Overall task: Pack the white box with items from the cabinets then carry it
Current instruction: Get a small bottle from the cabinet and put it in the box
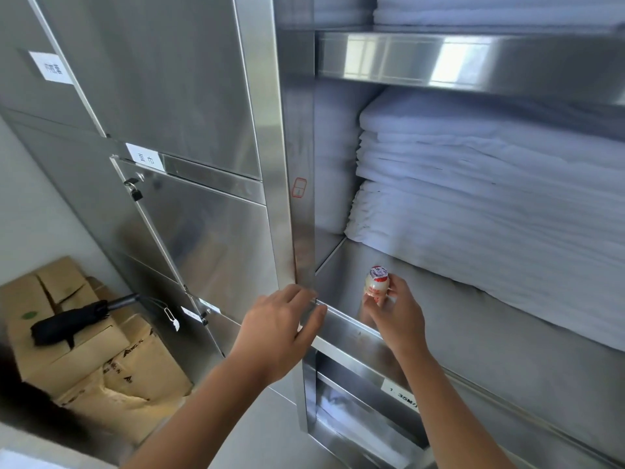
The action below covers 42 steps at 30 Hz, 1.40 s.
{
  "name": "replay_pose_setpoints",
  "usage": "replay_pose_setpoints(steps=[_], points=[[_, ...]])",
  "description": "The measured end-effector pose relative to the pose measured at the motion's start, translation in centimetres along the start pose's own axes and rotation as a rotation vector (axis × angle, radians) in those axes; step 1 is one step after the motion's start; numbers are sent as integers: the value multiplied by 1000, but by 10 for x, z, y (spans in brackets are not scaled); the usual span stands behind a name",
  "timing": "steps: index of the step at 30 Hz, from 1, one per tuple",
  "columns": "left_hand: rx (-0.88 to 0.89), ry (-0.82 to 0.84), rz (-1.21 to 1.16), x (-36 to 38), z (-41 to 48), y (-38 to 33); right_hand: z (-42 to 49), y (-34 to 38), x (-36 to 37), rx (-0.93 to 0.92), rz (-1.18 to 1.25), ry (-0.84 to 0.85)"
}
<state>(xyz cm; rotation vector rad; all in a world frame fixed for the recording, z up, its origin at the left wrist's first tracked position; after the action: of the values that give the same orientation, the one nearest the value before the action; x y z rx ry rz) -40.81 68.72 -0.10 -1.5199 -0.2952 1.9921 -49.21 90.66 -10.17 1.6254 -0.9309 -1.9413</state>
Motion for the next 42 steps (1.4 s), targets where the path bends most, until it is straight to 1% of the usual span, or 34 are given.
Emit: replay_pose_setpoints(steps=[5, 8, 17, 24, 31, 37, 42], points=[[-17, 24, -27, 8, -1, -2, 2, -5, -3, 13, -21, -40], [-32, 37, -39, 10, -2, -1, 4, -3, -5, -12, -36, -55], [-47, 37, -66, 14, -5, -7, -2, 5, -7, -114, -84, 24], [-25, 41, -72, 12, -16, -17, -41, 26, -35, -173, 98, -9], [-13, -53, -108, -13, -22, -24, -67, 63, -66, -259, 190, -1], [-43, -85, -115, -21, -42, -10, -90, 65, -47, -269, 160, 59], [-111, -85, -106, -37, -63, 20, -108, 88, -22, -295, 167, 114]])
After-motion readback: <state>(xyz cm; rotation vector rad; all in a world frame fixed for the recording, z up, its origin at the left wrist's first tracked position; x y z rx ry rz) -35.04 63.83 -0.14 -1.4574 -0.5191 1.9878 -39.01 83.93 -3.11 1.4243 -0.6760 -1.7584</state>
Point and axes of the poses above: each hand's wrist, its own z-axis towards the middle knuckle, its own x-axis out of the palm, y = z × x, the point moved 5 cm from there along z, towards the middle knuckle, and after that the axes turned 13 degrees about -z, right-handed, at the moved point
